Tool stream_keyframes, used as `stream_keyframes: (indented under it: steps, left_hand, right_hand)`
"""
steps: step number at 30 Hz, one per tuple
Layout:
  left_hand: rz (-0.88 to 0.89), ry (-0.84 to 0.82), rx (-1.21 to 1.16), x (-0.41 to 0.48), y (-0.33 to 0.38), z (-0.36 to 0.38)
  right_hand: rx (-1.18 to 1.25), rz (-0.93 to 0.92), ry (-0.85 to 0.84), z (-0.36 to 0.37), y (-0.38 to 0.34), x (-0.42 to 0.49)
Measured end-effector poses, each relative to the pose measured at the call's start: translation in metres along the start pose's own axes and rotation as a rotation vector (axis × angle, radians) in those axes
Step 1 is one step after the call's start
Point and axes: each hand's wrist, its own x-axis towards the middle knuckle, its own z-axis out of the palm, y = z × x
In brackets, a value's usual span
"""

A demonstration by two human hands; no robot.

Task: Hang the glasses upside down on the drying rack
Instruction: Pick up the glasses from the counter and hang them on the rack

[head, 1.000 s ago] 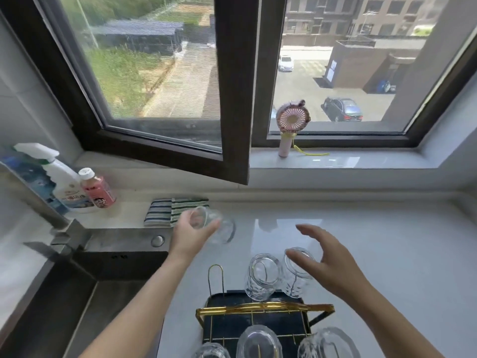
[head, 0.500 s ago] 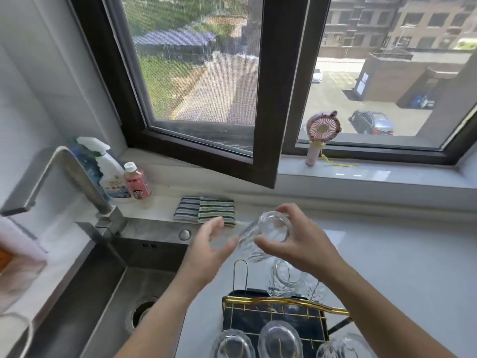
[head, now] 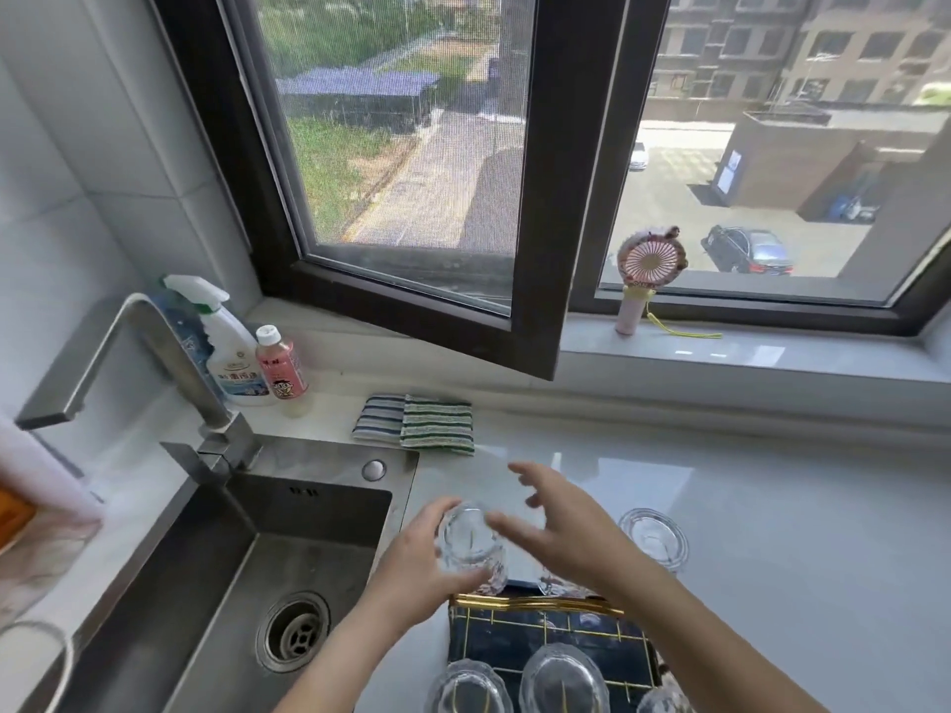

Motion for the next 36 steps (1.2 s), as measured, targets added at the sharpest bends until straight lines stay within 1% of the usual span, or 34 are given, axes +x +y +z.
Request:
stream_keyframes:
  steps: [3, 5, 8, 10, 13, 15, 17, 19, 22, 24, 26, 29, 32, 36]
  left_hand:
    - [-0.032, -0.007, -0.149, 0.001, -0.01, 0.008]
    - [-0.035, -0.027, -0.186, 0.003, -0.016, 0.011]
    - [-0.061, -0.073, -0.215, 0.003, -0.024, 0.012]
    - [-0.072, -0.071, -0.21, -0.003, -0.027, 0.01]
    - [-0.102, -0.003, -0.217, -0.02, -0.036, 0.004]
    - [-0.117, 0.068, -0.22, -0.043, -0.041, 0.0]
    - [-0.128, 0.098, -0.259, -0.072, -0.041, -0.002]
    - [-0.14, 0.043, -0.295, -0.104, -0.038, 0.0]
    - [-0.114, -0.033, -0.267, -0.138, -0.041, 0.013]
    - [-0.124, -0.051, -0.218, -0.148, -0.042, 0.025]
    - [-0.121, -0.034, -0.183, -0.151, -0.041, 0.036]
    - [-0.096, 0.017, -0.091, -0.15, -0.04, 0.047]
    - [-0.083, 0.066, -0.032, -0.148, -0.042, 0.052]
    - [-0.088, 0.047, -0.007, -0.142, -0.041, 0.048]
  right_hand:
    - [0.145, 0.041, 0.164, -0.012, 0.012, -0.019]
    - [0.204, 0.054, 0.248, -0.019, 0.02, -0.035]
    - [0.252, 0.052, 0.327, -0.024, 0.023, -0.062]
    - [0.262, 0.036, 0.37, -0.023, 0.02, -0.08]
    - [0.242, -0.004, 0.388, -0.017, 0.012, -0.103]
    - [0.213, -0.057, 0.326, -0.007, 0.008, -0.114]
    - [0.054, -0.154, 0.291, 0.006, 0.006, -0.121]
    - [-0.095, -0.247, 0.327, 0.019, 0.007, -0.125]
    - [-0.084, -0.314, 0.396, 0.032, 0.005, -0.129]
    - [-0.111, -0.354, 0.347, 0.04, 0.005, -0.131]
    - [-0.234, -0.37, 0.209, 0.047, 0.003, -0.131]
    - [-0.438, -0.315, 0.033, 0.051, -0.005, -0.123]
    - [-0.429, -0.265, -0.067, 0.056, -0.008, -0.114]
    - [-0.389, -0.278, -0.097, 0.064, -0.005, -0.11]
